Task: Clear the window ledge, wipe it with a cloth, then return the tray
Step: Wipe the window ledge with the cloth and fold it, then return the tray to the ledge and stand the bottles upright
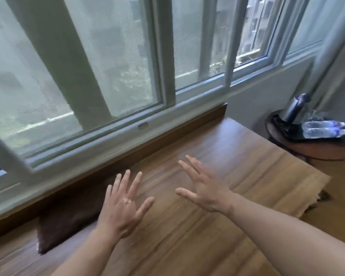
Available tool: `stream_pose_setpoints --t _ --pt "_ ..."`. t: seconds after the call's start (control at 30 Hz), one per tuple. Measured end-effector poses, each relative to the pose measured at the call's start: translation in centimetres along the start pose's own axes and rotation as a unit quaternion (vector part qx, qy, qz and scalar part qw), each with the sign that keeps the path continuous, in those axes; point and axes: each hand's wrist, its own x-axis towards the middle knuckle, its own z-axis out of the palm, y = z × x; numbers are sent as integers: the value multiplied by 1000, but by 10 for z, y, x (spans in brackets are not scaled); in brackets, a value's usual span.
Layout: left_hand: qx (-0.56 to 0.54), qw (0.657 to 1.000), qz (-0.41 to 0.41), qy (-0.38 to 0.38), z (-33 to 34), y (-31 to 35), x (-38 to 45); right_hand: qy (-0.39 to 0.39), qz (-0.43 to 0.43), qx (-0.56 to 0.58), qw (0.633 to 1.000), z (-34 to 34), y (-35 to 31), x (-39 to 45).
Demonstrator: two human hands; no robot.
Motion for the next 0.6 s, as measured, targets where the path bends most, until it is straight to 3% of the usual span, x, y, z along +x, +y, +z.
stream_pose_setpoints --t 0.37,0.6 --pt "4 994 106 -2 31 317 136 83 103 -15 991 -137 266 -96" --pt "14 986 166 -15 54 462 212 96 182 -2 979 -181 406 -133"
